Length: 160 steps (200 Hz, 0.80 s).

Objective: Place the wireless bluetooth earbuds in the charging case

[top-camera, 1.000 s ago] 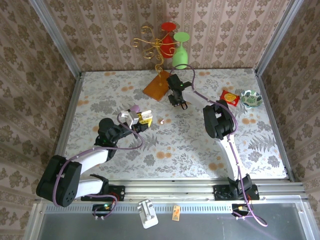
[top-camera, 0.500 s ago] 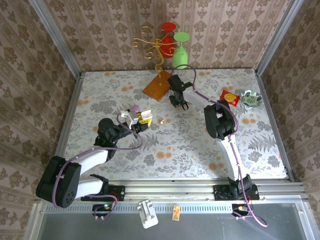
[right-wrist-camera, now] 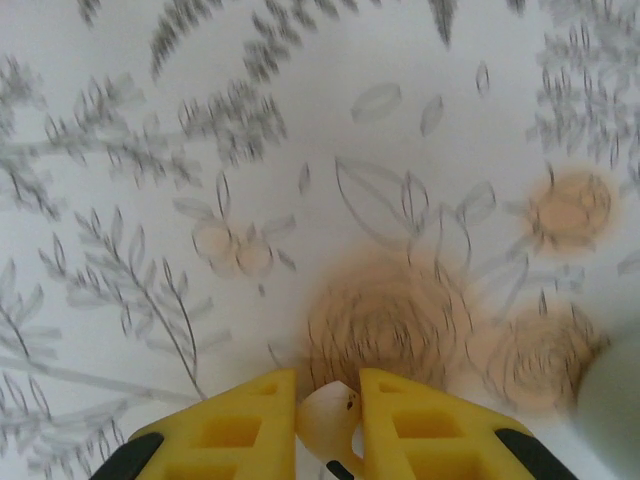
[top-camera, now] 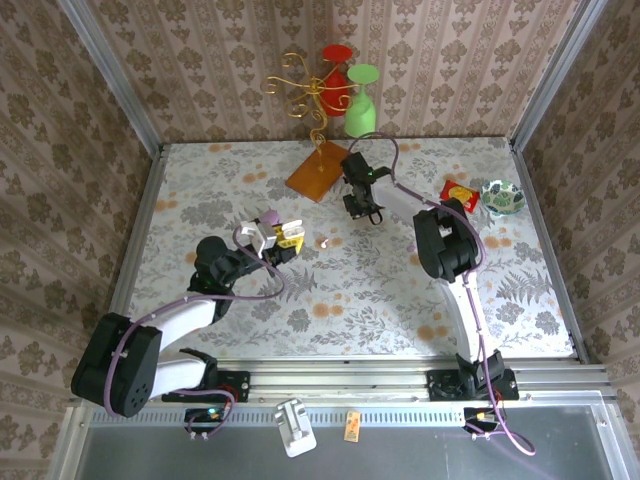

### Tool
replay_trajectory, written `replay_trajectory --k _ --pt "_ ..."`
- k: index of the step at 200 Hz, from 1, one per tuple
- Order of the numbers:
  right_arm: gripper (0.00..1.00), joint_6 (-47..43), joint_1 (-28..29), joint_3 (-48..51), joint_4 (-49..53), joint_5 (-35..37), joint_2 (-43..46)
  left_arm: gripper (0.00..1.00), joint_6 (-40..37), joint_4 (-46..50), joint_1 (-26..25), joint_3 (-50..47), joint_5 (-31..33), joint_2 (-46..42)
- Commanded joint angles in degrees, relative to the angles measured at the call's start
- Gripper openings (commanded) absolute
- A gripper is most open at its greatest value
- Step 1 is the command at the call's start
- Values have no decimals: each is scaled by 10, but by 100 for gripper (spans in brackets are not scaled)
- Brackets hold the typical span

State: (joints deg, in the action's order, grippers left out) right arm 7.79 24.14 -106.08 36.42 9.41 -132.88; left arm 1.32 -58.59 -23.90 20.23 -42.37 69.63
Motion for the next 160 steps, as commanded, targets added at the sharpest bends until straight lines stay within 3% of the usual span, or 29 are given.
replay_trajectory --k 1,50,88,114,160 --pt "21 27 -4 71 15 -24 56 0 2 9 2 0 -8 -20" --pt "22 72 0 291 -39 -60 178 0 -5 35 0 -5 -5 -48" --pt "23 100 15 421 -25 -68 272 0 -21 85 -3 -2 4 -82" --pt "23 119 27 454 7 -56 306 0 -31 108 -5 -1 12 -97" --pt "29 110 25 428 43 -67 277 0 -38 108 -5 2 11 -85"
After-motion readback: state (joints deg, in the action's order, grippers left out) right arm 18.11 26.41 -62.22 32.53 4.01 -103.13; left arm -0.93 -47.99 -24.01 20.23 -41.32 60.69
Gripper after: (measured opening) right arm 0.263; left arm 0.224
